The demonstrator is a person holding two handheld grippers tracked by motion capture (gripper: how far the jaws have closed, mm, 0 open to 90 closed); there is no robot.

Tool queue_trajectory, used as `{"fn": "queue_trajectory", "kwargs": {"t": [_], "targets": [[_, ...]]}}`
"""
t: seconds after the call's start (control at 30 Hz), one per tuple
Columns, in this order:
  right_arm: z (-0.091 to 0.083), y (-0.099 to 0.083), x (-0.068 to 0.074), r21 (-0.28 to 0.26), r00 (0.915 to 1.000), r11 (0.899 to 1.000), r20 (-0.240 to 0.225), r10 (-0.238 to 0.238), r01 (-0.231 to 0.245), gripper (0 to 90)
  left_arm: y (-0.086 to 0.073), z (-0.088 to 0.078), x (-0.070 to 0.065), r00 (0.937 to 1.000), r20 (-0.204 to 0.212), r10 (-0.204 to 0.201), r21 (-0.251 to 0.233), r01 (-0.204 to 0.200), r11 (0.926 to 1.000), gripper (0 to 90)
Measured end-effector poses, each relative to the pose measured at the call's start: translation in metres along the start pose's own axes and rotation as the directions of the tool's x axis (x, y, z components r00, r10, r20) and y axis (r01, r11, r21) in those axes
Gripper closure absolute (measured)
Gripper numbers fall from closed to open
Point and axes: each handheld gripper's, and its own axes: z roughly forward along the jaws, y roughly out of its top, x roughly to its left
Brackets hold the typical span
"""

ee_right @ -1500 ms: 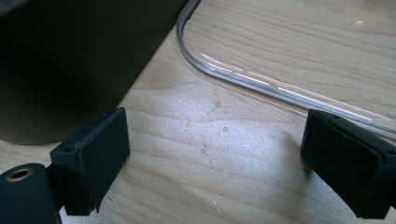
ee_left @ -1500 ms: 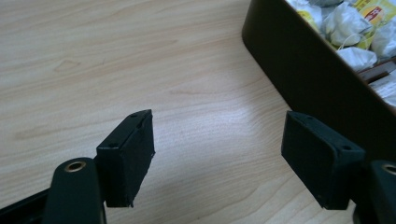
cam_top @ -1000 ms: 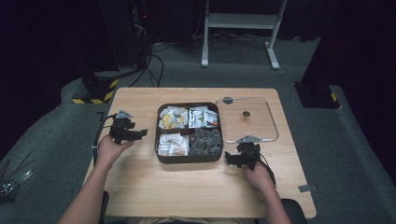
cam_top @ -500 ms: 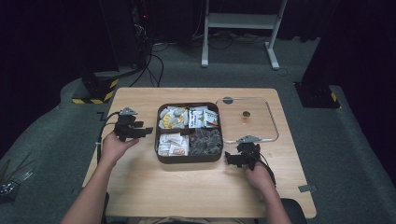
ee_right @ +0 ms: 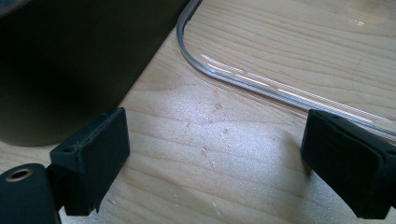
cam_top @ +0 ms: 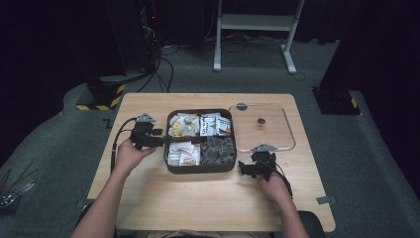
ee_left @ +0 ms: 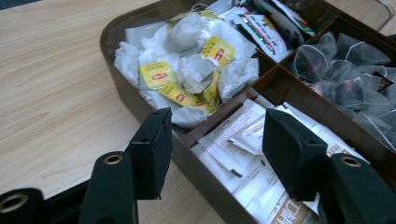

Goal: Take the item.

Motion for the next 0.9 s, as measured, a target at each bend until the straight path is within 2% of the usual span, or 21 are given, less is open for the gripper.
{"fn": "queue_trajectory", "kwargs": {"t": [0.2, 0.37, 0.47, 0.63, 0.73, 0.8, 0.9], "targets": [[0.0, 0.0, 0.0, 0.0, 1.0, 1.0, 0.0, 0.0, 0.0, 7.9, 0.001, 0.004, -0.008, 0.9993, 0.022, 0.029, -0.001, -0.029, 0.9996, 43.4], [0.0, 0.0, 0.0, 0.0, 1.0, 1.0, 0.001, 0.0, 0.0, 7.9, -0.001, 0.007, -0.01, 0.9988, 0.039, 0.03, -0.001, -0.03, 0.9995, 43.4], [0.0, 0.0, 0.0, -0.001, 1.0, 1.0, 0.001, 0.0, 0.0, 7.9, -0.003, 0.011, -0.014, 0.9977, 0.057, 0.035, 0.007, -0.036, 0.9993, 43.5], [0.0, 0.0, 0.0, -0.001, 1.0, 1.0, 0.001, 0.001, -0.001, 8.1, -0.005, 0.019, -0.021, 0.9943, 0.08, 0.07, 0.038, -0.074, 0.9965, 43.3], [0.0, 0.0, 0.0, -0.001, 1.0, 1.0, 0.0, 0.001, -0.001, 8.1, -0.006, 0.02, -0.023, 0.993, 0.098, 0.066, 0.028, -0.069, 0.9972, 43.4], [-0.001, -0.001, 0.0, 0.0, 1.0, 1.0, 0.0, 0.002, -0.002, 8.1, -0.008, 0.022, -0.025, 0.9913, 0.107, 0.077, 0.036, -0.081, 0.996, 43.4], [-0.001, -0.001, 0.0, 0.0, 1.0, 1.0, 0.0, 0.004, -0.004, 8.1, -0.01, 0.025, -0.025, 0.9909, 0.114, 0.072, 0.038, -0.077, 0.9963, 43.4]]}}
